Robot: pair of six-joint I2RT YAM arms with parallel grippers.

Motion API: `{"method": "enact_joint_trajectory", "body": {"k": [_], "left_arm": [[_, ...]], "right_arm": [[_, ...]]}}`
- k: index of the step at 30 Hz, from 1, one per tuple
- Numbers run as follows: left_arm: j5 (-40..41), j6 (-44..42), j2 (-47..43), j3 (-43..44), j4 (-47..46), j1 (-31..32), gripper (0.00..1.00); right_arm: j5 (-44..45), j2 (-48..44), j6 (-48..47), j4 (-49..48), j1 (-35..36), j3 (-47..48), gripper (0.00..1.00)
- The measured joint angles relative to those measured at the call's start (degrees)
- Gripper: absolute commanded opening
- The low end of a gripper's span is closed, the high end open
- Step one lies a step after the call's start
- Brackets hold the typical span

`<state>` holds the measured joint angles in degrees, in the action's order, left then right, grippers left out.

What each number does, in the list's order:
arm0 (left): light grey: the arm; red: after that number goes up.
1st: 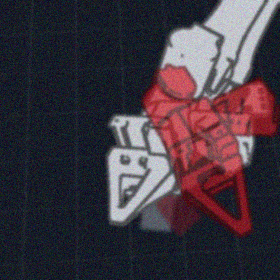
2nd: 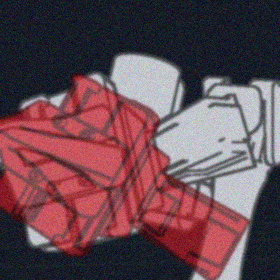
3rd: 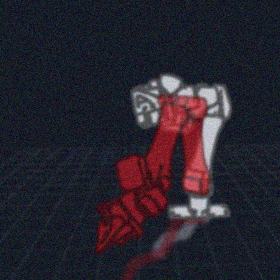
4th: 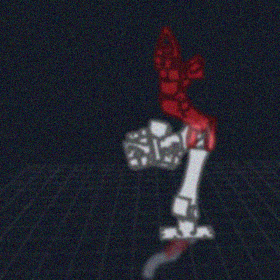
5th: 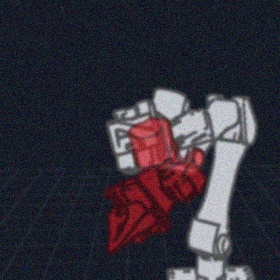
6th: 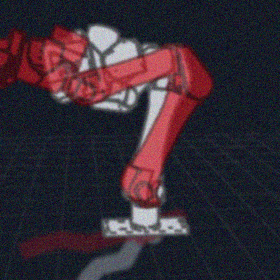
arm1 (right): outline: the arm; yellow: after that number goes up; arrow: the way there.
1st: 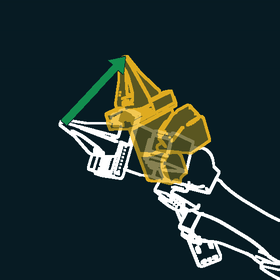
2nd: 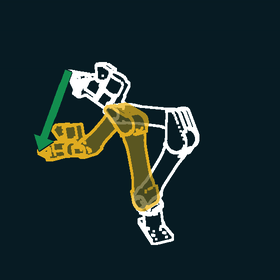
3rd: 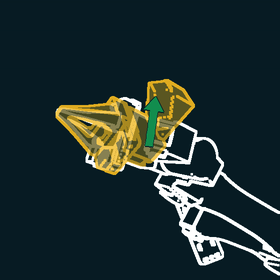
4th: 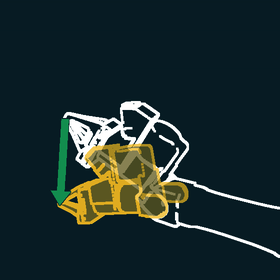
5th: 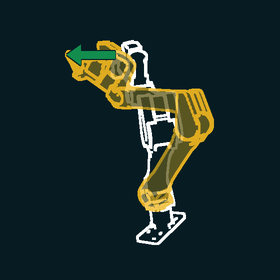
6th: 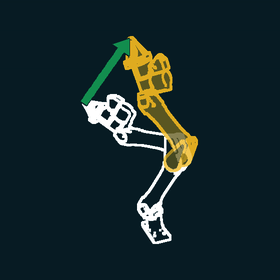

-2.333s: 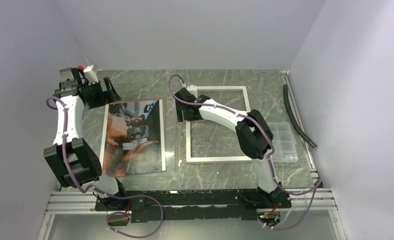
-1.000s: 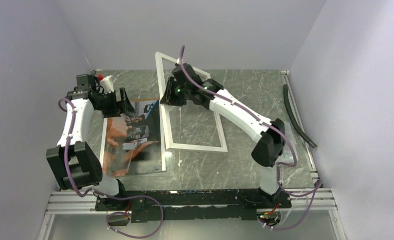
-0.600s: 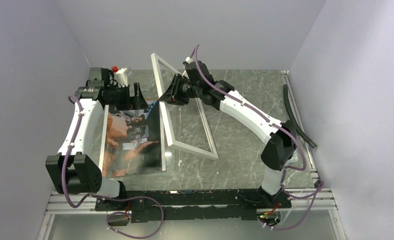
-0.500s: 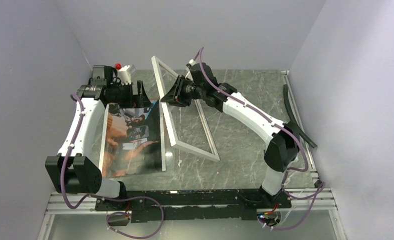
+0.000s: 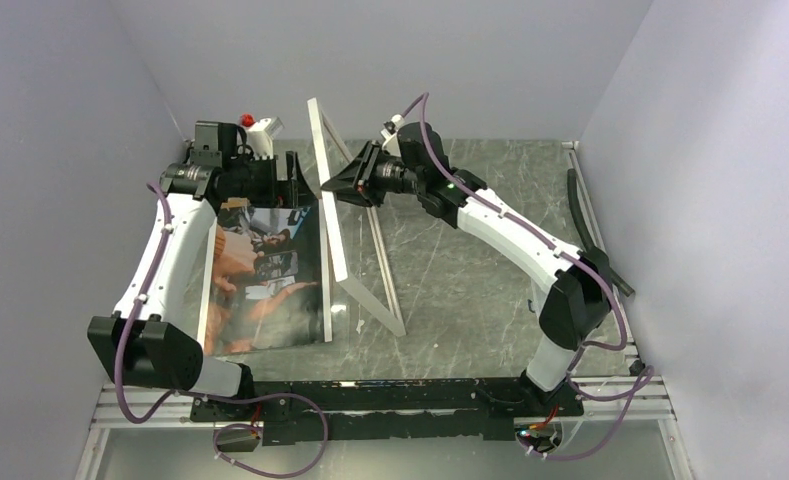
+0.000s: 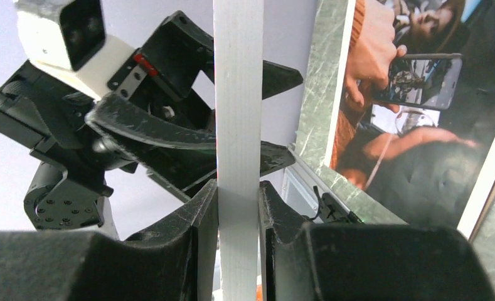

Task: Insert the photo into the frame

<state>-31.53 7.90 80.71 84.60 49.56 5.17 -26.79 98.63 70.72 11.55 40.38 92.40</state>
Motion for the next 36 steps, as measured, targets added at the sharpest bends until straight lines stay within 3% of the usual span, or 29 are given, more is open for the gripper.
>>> {"method": "enact_joint_trajectory", "body": {"k": [5,8,12,17,24,36], "left_arm": [[0.61,0.76,-0.15,1.77,-0.70,1.97,0.95],[1.51,0.98,-0.15,2.01,-1.05,3.61,0.95],[3.04,1.62,0.76,3.80,-1.46,6.40,0.95],[5.99,2.49,3.74,7.72,-3.13,11.15,0.95],[8.15,2.54,9.14,13.11,-3.98,16.31,0.95],[10.03,2.34,14.64,19.32,-5.16,18.40,0.93]], "right_arm": [[-1.05,-2.67,2.23,-5.73,-1.05,-6.05,0.21],[-1.51,-4.83,2.95,-7.19,-2.38,-8.79,0.34],[-2.16,-5.88,2.71,-6.69,-4.07,-9.25,0.57],[-2.71,-6.99,0.20,-3.32,-6.10,-8.76,0.70],[-3.34,-9.51,-4.85,5.25,-9.18,-6.43,0.80],[-2.01,-11.54,-20.04,25.57,-11.82,6.12,0.82]]}}
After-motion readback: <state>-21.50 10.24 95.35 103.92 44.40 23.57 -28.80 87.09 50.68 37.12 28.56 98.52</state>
